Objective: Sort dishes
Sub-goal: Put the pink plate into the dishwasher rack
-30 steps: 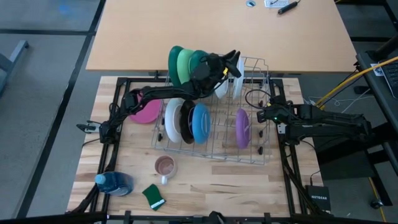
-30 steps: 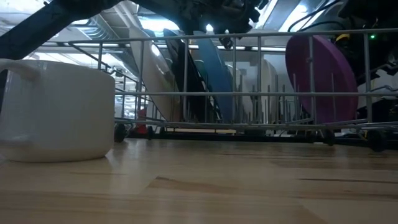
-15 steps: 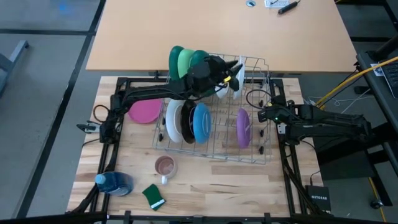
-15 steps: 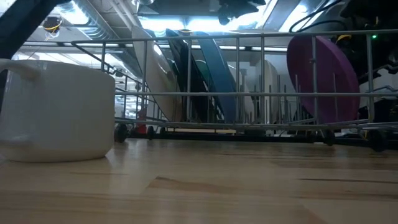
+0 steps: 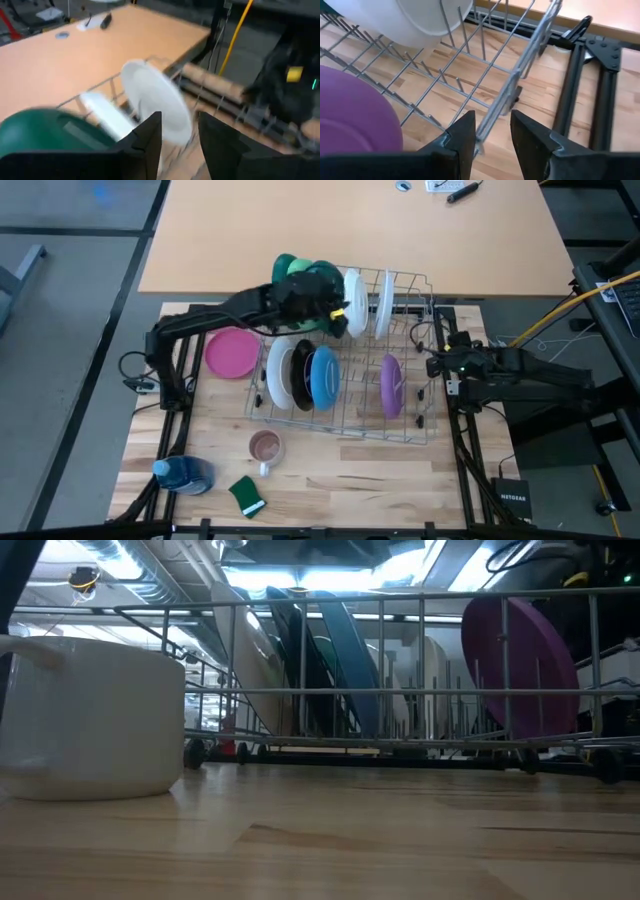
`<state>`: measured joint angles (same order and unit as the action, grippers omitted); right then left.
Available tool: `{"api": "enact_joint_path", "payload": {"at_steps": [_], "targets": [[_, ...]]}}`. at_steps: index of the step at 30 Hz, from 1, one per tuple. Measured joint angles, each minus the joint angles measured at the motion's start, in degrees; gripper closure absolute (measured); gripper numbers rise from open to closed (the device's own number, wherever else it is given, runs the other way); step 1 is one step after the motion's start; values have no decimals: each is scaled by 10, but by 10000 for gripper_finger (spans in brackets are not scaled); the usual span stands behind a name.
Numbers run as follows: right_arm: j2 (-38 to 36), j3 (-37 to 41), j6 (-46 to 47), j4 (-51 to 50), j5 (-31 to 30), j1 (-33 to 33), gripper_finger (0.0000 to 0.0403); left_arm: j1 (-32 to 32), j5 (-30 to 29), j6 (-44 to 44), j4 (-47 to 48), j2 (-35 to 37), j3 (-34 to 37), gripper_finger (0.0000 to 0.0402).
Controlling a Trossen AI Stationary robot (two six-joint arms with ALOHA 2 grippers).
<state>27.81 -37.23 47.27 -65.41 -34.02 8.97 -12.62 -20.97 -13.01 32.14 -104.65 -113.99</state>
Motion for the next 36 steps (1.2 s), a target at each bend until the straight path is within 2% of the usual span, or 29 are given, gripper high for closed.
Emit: {"api": "enact_joint_path", "payload": {"at_steps": [5,11,15,18,27,31,36], "targets": [[-13,-35,1,-36,-1,0,276,-1,-2,31,138,45,0,285],[-22,-55,-9,-38,0,0,276,-7,-3,70,351,81,0,285],[-22,-61,-12,-36,1,0,276,-10,-2,49,508,81,3,285],[-22,-61,-12,-36,2,0,276,-10,-2,31,579,88,26,285],[-22,-61,-12,-36,28,0,276,-30,26,57,577,172,172,285],[-22,-61,-12,-36,32,0,276,-56,28,31,543,249,261,285],[-22,-61,-12,-36,32,0,276,-80,33,-13,458,360,397,285]]}}
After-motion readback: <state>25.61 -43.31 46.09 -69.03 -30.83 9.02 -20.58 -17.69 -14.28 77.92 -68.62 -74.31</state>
